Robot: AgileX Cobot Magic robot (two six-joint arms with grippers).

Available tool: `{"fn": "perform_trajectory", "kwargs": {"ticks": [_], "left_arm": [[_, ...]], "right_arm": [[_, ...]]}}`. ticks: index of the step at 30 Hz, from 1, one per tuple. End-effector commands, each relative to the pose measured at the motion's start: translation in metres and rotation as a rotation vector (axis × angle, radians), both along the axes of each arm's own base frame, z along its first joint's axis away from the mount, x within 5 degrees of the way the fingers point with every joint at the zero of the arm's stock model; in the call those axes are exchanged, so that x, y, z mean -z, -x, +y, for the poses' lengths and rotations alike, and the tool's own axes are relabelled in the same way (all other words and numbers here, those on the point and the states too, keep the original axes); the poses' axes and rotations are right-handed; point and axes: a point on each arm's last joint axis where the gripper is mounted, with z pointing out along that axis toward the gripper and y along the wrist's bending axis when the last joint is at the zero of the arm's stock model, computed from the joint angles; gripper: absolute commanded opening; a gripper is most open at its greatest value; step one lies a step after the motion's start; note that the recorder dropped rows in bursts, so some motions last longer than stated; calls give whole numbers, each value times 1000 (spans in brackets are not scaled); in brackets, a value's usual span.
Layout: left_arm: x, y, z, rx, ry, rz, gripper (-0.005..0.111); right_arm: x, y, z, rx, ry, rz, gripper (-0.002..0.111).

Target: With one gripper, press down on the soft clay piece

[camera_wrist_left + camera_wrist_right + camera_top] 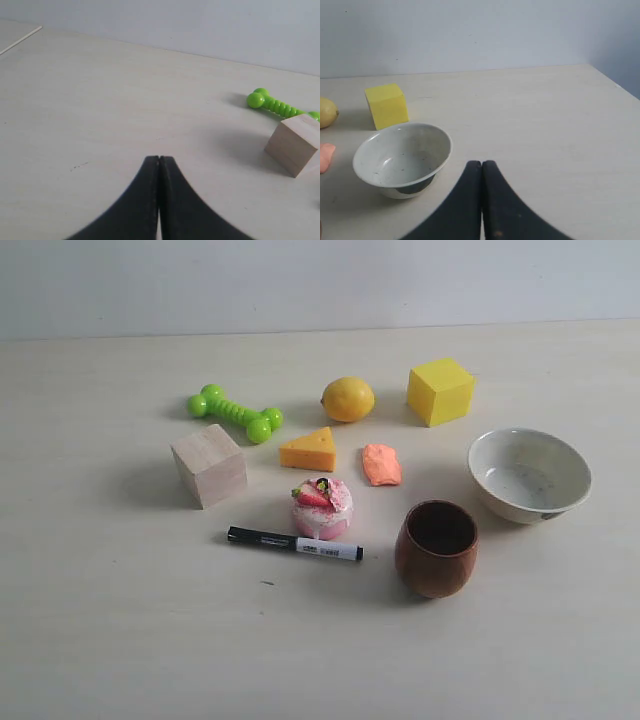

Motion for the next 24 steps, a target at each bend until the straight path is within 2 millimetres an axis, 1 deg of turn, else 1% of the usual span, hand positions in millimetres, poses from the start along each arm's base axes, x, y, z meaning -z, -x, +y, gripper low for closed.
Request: {"fn": "perform_trajectory", "kwargs": {"ticks": [1, 14, 16, 17, 19, 24], "left_arm": [[-2, 0, 0, -2, 2, -18, 0], [-2, 0, 0, -2, 2, -18, 0], [-2, 0, 0, -2, 2, -18, 0], [-2, 0, 0, -2, 2, -18, 0], [-2, 0, 0, -2, 2, -18, 0], [-2, 0, 0, -2, 2, -18, 0]], "right_arm": [[1, 0, 0, 5, -1, -10, 0], [0, 0, 0, 6, -5, -19, 0], [-7, -1, 0, 6, 3, -96, 0], [-15, -2, 0, 6, 11, -180, 0], [-25, -2, 0, 5, 22, -289, 0], [-27, -2, 0, 5, 24, -310, 0]]}}
